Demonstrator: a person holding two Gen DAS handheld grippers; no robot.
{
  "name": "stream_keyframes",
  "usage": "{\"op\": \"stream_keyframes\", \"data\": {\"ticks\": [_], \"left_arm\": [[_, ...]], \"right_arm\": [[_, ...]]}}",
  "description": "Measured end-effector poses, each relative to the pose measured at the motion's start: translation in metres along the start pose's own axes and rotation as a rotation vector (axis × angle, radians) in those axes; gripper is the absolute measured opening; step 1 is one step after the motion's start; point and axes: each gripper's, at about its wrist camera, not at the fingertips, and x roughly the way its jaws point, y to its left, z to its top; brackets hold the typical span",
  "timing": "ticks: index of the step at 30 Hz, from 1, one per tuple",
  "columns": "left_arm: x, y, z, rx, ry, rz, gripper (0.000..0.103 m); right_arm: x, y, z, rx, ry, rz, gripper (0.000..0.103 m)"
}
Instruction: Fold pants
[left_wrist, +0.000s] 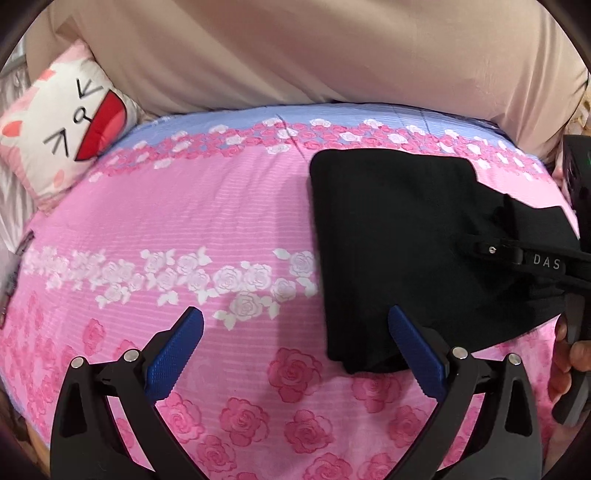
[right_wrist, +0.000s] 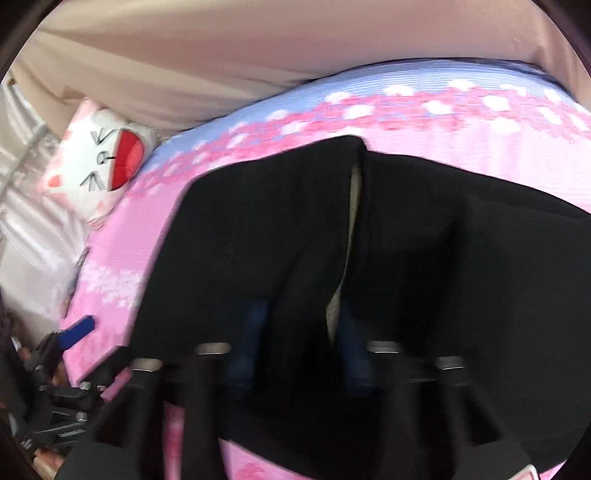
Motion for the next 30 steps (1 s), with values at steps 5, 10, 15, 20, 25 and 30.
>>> {"op": "stream_keyframes", "data": {"ticks": [5, 10, 15, 20, 25, 30], "left_arm": [[-0.019, -0.001, 0.015, -0.046, -0.015, -0.139, 0.098], [-0.04, -0.033, 0.027, 0.012, -0.089, -0.177, 0.098], [-0.028, -0.086, 0.021, 0.094, -0.061, -0.215, 0.098], [-0.011, -0.127, 0.012, 0.164, -0.01, -0.225, 0.098], [0.001, -0.138, 0.013, 0.165, 0.01, -0.199, 0.098], [0.016, -0.13, 0.018, 0.097, 0.056, -0.209, 0.098]], "right_arm": [[-0.069, 0.014, 0.022, -0.025, -0.153, 0.104, 0.019], [-0.156, -0.016, 0.028, -0.02, -0.33, 0.047, 0.018], [-0.212, -0.113, 0.002, 0.146, -0.426, -0.103, 0.008], [-0.201, -0.221, -0.039, 0.34, -0.333, -0.189, 0.006], [-0.192, -0.246, -0.069, 0.422, -0.316, -0.157, 0.023], [-0.192, -0.226, -0.06, 0.339, -0.333, -0.07, 0.069]]}}
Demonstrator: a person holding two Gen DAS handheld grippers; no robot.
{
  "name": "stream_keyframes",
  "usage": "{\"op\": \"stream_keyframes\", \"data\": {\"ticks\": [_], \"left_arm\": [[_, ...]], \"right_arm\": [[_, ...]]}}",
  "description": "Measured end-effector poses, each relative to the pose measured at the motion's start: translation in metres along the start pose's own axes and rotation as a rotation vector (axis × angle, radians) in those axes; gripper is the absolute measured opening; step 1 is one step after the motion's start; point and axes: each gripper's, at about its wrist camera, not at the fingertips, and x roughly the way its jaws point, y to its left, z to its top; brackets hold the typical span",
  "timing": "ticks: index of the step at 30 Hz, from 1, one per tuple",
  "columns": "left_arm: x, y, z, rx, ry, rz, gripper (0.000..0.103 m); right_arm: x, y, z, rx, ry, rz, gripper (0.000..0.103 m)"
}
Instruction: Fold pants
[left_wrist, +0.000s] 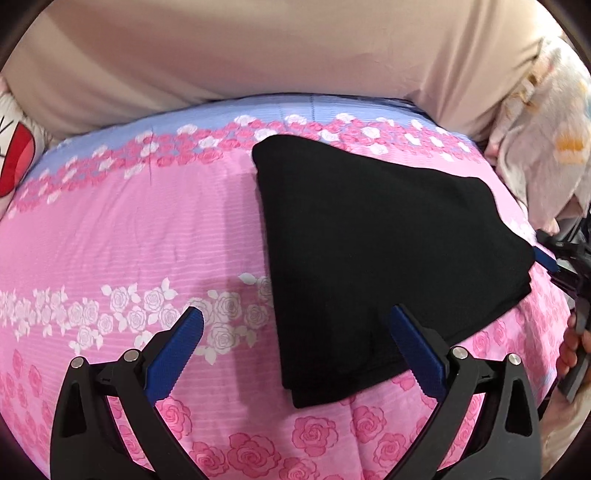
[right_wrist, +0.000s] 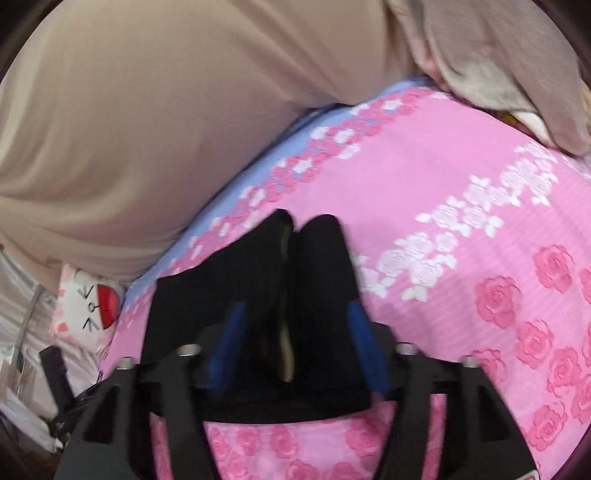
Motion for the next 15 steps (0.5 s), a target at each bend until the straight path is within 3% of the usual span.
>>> {"op": "stream_keyframes", "data": {"ticks": [4, 6, 8, 9, 13, 15], "left_arm": [[0.004, -0.001, 0.001, -0.001, 0.007, 0.015, 0.098], [0.004, -0.002, 0.001, -0.001, 0.008, 0.01, 0.098], [0.004, -0.001, 0.001, -0.001, 0.008, 0.013, 0.098], [0.004, -0.001, 0.001, -0.003, 0.009, 0.017, 0.098], [0.003, 0.002, 0.007, -0.017, 0.008, -0.002, 0.098], [0.0, -0.001, 0.009, -0.013, -0.005, -0.025, 0.098]], "right_arm": [[0.044, 0.012, 0.001, -0.046, 0.125, 0.019, 0.069], [0.059, 0.021, -0.006, -0.081, 0.111, -0.027, 0.068], [0.059, 0.039, -0.01, -0.133, 0.113, -0.038, 0.025], [0.055, 0.044, -0.008, -0.127, 0.102, -0.011, 0.017], [0.011, 0.069, 0.011, -0.199, -0.007, -0.014, 0.015], [-0.003, 0.063, 0.016, -0.209, -0.043, -0.068, 0.015]]}}
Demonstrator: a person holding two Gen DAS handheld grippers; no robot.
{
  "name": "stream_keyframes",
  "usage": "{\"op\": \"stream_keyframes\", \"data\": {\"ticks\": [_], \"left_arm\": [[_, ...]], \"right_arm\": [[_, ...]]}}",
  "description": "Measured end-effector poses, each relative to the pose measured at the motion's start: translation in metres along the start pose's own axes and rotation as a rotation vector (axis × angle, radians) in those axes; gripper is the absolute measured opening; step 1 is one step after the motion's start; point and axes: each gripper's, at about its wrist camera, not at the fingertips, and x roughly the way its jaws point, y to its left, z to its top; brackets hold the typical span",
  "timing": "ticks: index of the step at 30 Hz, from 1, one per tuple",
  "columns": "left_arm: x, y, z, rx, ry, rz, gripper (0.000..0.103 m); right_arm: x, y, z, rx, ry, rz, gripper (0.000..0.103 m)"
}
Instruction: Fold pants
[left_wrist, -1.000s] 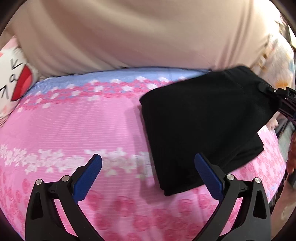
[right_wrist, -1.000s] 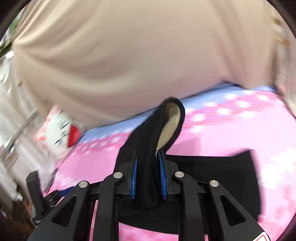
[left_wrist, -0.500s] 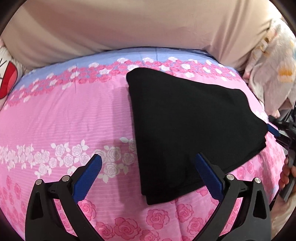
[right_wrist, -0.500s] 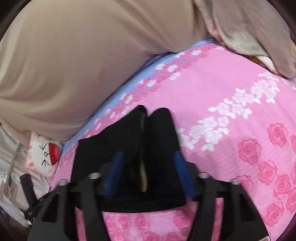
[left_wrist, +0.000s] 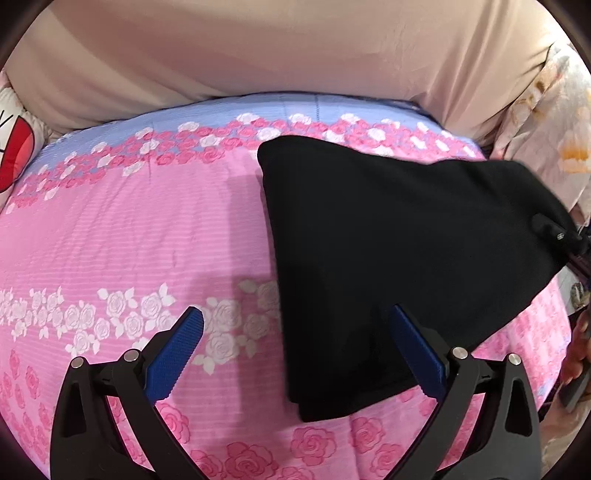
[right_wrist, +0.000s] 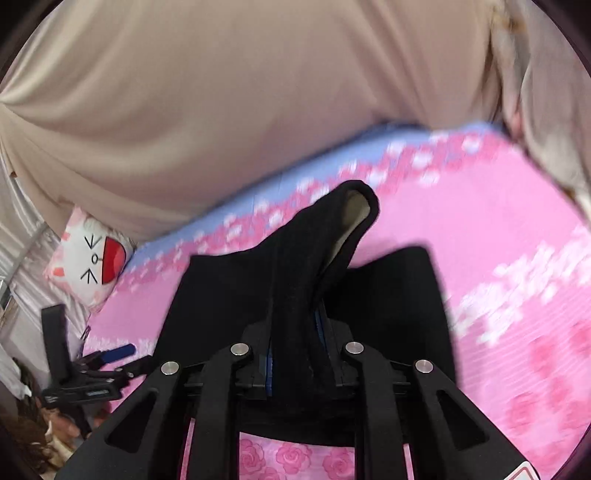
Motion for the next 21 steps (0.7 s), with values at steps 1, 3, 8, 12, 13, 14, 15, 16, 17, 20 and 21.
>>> {"op": "stream_keyframes", "data": {"ticks": [1, 3, 8, 12, 13, 14, 15, 16, 17, 20, 21], "left_arm": [[0.0, -0.001, 0.0, 0.002, -0.003, -0.008, 0.098], [0.005, -0.005, 0.0, 0.011, 0.006, -0.033, 0.098], [0.038, -0.008, -0.002, -0.028, 0.07, -0.096, 0.098], [0.059, 0.007, -0.003, -0.174, 0.087, -0.22, 0.098], [0.061, 0.01, -0.003, -0.201, 0.061, -0.235, 0.098], [0.061, 0.009, -0.004, -0.206, 0.036, -0.238, 0.098], [0.062, 0.008, -0.003, -0.202, 0.029, -0.233, 0.098], [0.062, 0.005, -0.002, -0.186, 0.016, -0.225, 0.098], [0.063, 0.004, -0.002, -0.184, 0.008, -0.228, 0.098], [0.063, 0.003, 0.0, -0.175, -0.026, -0.283, 0.064], [0.066, 0.002, 0.003, -0.166, -0.01, -0.318, 0.045]], "right_arm": [[0.001, -0.01, -0.002, 0.006, 0.006, -0.031, 0.017], [0.022, -0.044, -0.015, 0.071, 0.091, -0.081, 0.024], [0.018, -0.076, -0.033, 0.229, 0.066, -0.052, 0.047], [0.024, -0.075, -0.035, 0.17, 0.082, -0.134, 0.082], [0.032, -0.079, -0.037, 0.187, 0.12, -0.117, 0.082], [0.042, -0.084, -0.043, 0.214, 0.149, -0.079, 0.082], [0.047, -0.087, -0.048, 0.245, 0.139, -0.045, 0.084], [0.047, -0.086, -0.048, 0.241, 0.116, -0.043, 0.083], [0.049, -0.081, -0.047, 0.227, 0.116, -0.056, 0.082], [0.046, -0.073, -0.045, 0.253, 0.103, -0.035, 0.052], [0.043, -0.066, -0.042, 0.249, 0.094, -0.029, 0.041]]}}
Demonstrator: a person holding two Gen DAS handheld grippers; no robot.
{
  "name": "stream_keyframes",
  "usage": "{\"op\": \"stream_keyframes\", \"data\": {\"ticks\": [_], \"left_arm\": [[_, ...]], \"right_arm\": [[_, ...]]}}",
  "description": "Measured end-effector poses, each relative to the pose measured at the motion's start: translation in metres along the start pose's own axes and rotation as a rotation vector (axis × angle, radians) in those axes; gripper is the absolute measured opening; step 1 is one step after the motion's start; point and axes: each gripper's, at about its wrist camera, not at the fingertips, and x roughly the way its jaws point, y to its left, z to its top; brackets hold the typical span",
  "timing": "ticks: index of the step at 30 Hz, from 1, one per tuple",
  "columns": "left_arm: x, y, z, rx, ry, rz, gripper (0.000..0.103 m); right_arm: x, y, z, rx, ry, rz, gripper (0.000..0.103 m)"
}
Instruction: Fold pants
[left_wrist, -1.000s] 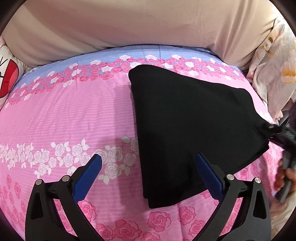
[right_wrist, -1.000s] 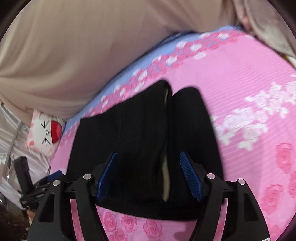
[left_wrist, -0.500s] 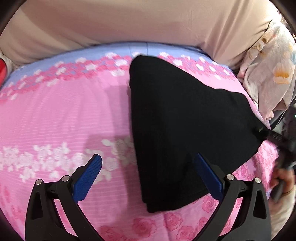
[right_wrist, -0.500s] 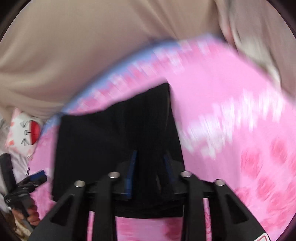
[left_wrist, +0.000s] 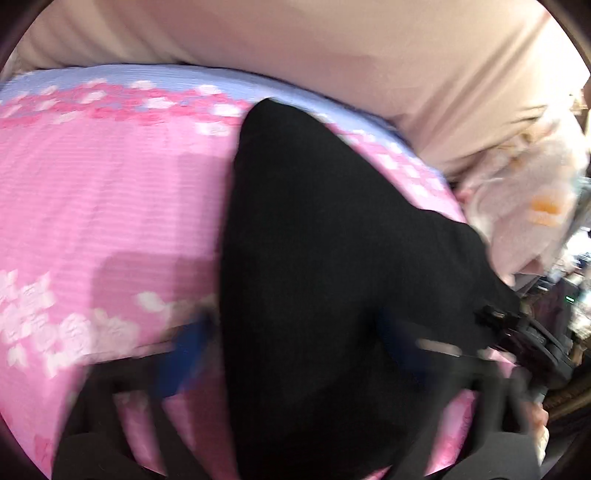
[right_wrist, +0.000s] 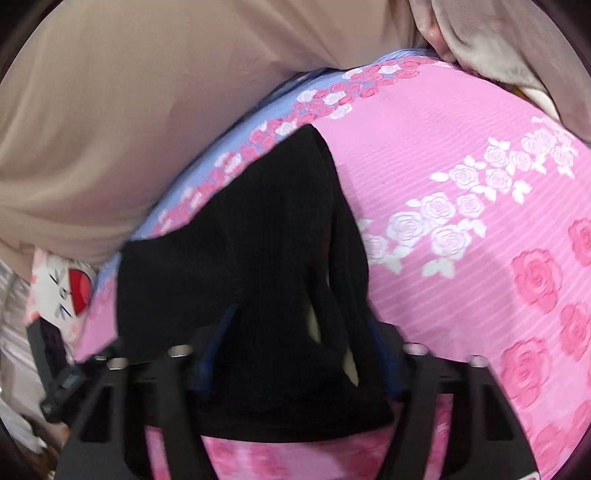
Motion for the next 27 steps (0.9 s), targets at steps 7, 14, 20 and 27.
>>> {"op": "stream_keyframes", "data": {"ticks": [7, 14, 20, 27], "left_arm": [[-0.066, 0.006, 0.036, 0.104, -0.067, 0.025, 0.018], [-0.137, 0.059, 0.009, 0.121, -0.068, 0.291, 0.03], [-0.144, 0.096, -0.021, 0.012, -0.076, 0.4, 0.047], [-0.15, 0.042, 0.028, 0.137, -0.242, 0.368, 0.09]], "right_arm": [[-0.026, 0.081, -0.003, -0.12, -0.034, 0.121, 0.033], [0.034, 0.115, -0.065, -0.163, 0.139, 0.129, 0.043], [-0.024, 0.122, -0.048, -0.212, -0.05, -0.039, 0.057], [0.009, 0.233, -0.031, -0.5, -0.007, 0.069, 0.008]]}}
